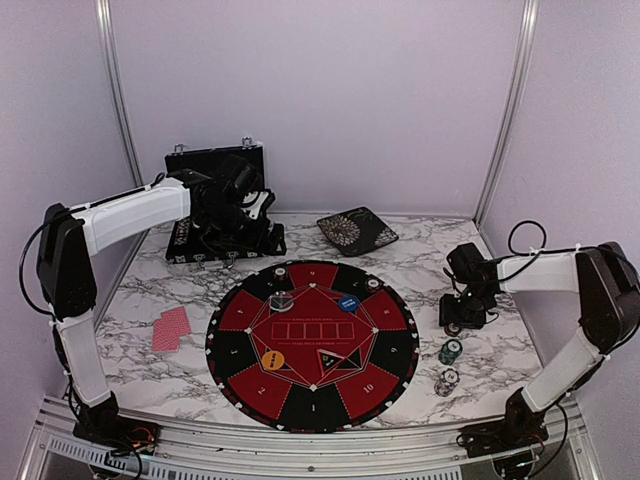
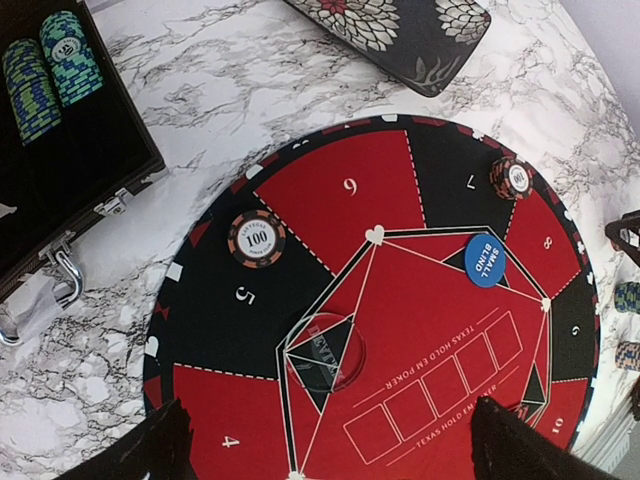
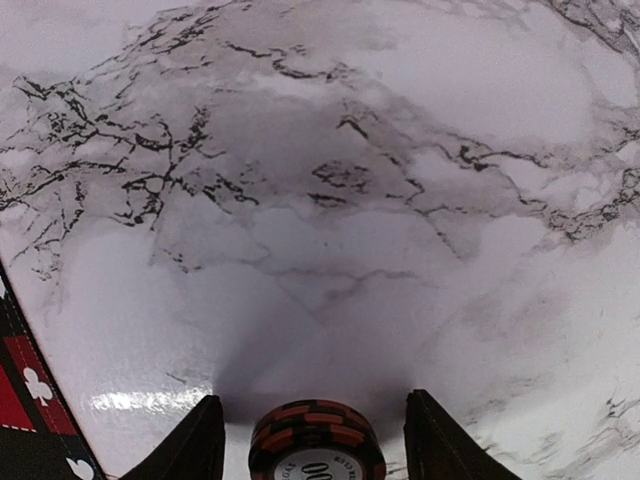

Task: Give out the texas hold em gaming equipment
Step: Pick up the pile of poker chips from the center of the board.

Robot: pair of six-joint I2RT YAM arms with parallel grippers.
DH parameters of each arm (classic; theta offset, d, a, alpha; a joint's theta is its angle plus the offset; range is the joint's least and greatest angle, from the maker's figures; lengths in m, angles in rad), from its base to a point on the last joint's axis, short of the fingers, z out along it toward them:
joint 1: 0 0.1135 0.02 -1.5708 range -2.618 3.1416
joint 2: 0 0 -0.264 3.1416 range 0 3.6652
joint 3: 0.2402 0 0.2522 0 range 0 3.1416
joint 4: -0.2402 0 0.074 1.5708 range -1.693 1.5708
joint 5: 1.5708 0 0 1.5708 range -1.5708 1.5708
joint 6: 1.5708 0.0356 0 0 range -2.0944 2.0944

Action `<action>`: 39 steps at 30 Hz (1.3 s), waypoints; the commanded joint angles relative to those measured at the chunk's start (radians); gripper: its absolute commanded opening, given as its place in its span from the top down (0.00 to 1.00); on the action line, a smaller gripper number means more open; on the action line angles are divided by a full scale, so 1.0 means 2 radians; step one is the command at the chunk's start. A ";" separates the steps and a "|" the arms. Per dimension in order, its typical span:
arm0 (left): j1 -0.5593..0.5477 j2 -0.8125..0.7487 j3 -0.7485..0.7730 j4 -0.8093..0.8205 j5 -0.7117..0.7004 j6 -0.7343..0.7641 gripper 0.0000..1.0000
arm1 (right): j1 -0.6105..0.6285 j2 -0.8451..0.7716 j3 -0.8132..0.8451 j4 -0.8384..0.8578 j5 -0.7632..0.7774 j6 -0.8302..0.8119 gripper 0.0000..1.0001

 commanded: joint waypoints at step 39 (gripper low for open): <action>0.000 -0.013 -0.007 0.009 0.005 0.004 0.01 | -0.005 -0.024 -0.018 -0.006 -0.026 0.014 0.77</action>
